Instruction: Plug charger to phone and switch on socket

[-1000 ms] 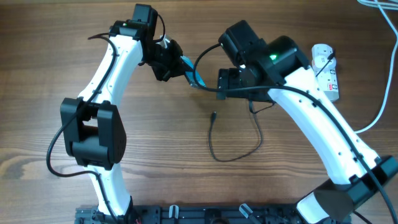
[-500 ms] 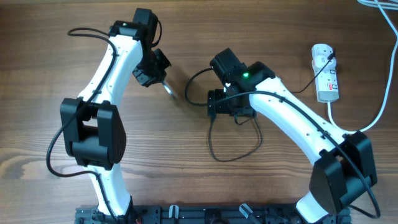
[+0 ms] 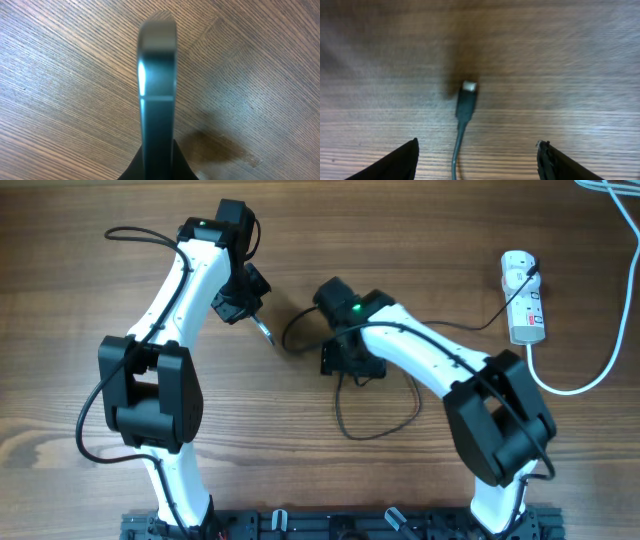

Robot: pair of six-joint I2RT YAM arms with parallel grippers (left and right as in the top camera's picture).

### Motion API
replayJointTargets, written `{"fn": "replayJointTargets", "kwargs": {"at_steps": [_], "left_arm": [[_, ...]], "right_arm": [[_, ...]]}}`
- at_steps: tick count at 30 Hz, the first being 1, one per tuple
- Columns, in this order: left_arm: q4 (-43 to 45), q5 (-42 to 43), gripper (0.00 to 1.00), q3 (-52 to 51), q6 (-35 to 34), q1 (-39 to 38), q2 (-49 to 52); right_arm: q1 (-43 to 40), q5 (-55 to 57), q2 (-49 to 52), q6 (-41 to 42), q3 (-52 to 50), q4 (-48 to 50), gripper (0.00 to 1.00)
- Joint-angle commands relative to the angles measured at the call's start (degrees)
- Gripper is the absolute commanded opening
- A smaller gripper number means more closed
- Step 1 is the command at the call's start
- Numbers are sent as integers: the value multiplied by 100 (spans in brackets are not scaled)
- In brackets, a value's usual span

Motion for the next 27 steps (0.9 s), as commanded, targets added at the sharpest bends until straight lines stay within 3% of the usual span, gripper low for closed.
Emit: {"fn": "replayJointTargets", "kwargs": {"at_steps": [1, 4, 10, 27], "left_arm": [[-11, -101, 4, -28, -72, -15, -146], [-31, -101, 4, -28, -72, -15, -146], [-46, -98, 4, -28, -74, -15, -146], [-50, -98, 4, -28, -74, -15, -146]], "right_arm": [[140, 402, 223, 481, -37, 55, 68], [138, 442, 282, 551, -55, 125, 52], [138, 435, 282, 966, -361, 452, 34], [149, -57, 284, 850, -361, 610, 35]]}}
